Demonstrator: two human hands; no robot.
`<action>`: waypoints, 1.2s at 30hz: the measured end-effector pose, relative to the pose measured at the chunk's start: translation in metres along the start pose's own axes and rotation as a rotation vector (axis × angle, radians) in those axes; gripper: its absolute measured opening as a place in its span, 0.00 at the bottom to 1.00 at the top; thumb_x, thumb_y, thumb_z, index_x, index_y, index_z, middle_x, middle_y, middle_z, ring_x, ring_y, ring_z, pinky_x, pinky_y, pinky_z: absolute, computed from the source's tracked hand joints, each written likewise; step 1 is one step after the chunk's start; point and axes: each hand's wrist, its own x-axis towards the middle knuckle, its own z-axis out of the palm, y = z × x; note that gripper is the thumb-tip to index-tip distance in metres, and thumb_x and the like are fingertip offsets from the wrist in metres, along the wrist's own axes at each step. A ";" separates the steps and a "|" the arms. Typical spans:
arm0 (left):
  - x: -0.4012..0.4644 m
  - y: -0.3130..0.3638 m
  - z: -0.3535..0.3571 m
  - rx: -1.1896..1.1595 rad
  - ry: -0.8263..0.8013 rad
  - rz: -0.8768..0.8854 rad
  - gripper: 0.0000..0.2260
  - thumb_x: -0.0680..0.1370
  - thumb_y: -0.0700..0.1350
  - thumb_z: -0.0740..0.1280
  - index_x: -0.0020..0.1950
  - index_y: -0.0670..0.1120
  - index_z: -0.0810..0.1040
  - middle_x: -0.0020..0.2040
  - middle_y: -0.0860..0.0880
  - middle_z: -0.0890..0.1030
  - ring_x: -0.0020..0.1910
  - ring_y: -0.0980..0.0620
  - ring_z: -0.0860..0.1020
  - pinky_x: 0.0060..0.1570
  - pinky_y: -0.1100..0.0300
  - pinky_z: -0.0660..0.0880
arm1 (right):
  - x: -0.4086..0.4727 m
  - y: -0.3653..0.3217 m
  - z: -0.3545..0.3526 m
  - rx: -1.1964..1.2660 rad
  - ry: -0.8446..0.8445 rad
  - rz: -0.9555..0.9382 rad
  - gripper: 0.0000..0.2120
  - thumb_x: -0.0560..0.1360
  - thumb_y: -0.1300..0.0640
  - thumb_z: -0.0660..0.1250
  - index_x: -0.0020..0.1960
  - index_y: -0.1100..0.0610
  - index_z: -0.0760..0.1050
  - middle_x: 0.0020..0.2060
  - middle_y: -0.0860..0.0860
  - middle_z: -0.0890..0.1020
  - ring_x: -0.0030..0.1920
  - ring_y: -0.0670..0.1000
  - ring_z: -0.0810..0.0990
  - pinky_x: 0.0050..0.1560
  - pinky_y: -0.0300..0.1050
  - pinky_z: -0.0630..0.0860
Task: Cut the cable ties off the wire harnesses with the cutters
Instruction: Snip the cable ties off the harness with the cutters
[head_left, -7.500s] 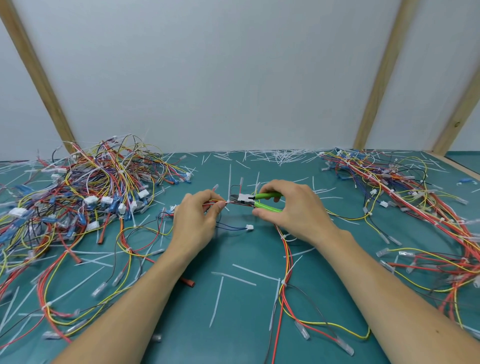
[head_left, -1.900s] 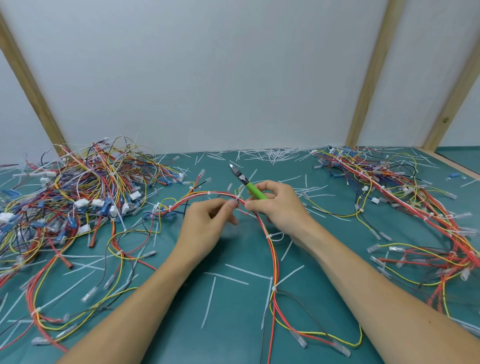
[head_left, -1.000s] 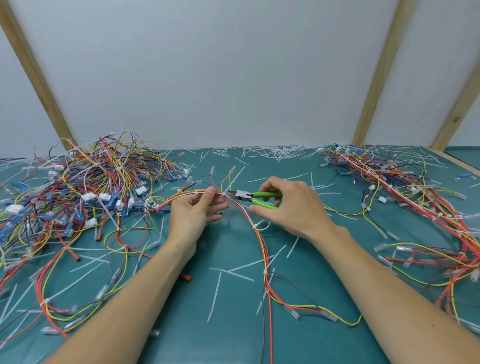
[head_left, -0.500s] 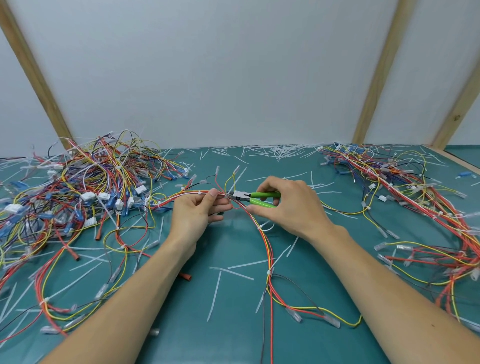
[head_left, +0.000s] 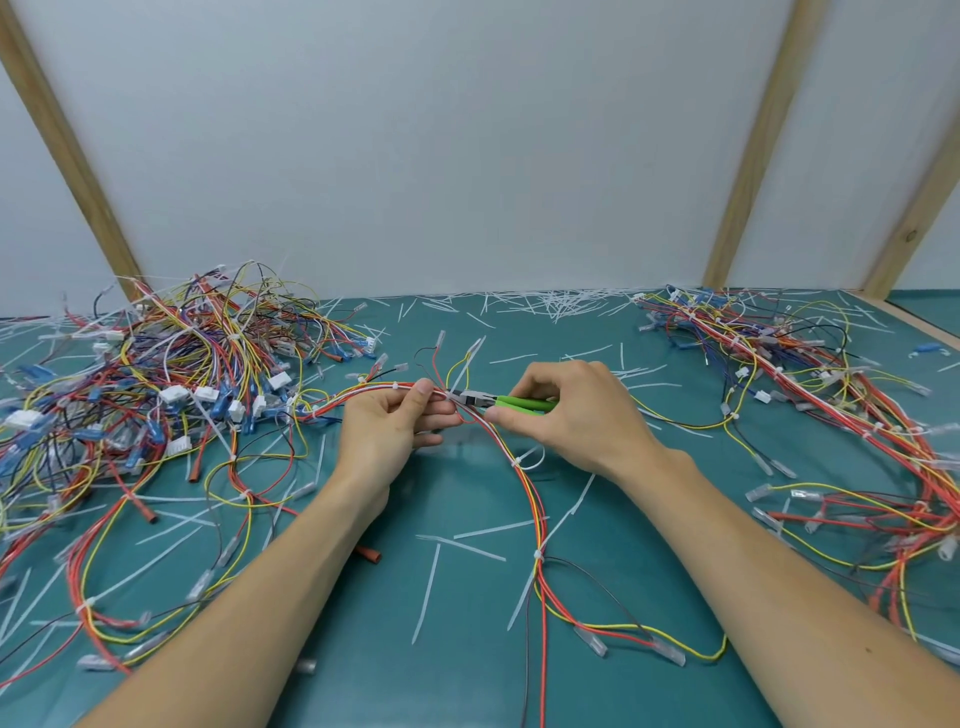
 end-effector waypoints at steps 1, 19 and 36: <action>0.000 0.000 0.000 0.000 -0.001 0.002 0.11 0.83 0.44 0.64 0.46 0.40 0.82 0.38 0.49 0.87 0.39 0.53 0.86 0.34 0.64 0.81 | 0.000 0.000 0.000 0.005 -0.004 0.003 0.20 0.66 0.29 0.72 0.39 0.46 0.82 0.34 0.40 0.84 0.38 0.42 0.81 0.40 0.45 0.78; -0.002 0.002 0.002 0.020 -0.005 0.002 0.11 0.83 0.43 0.64 0.45 0.39 0.81 0.36 0.50 0.86 0.37 0.54 0.86 0.33 0.65 0.80 | 0.001 0.000 -0.001 0.074 -0.050 0.038 0.22 0.63 0.28 0.70 0.37 0.47 0.82 0.32 0.41 0.84 0.36 0.45 0.81 0.40 0.49 0.79; -0.002 0.002 0.001 0.011 0.004 0.007 0.12 0.83 0.42 0.64 0.44 0.39 0.81 0.36 0.49 0.86 0.36 0.54 0.86 0.34 0.64 0.81 | 0.000 -0.003 -0.003 0.092 -0.045 0.051 0.24 0.62 0.27 0.69 0.37 0.48 0.83 0.33 0.41 0.85 0.37 0.45 0.82 0.42 0.49 0.79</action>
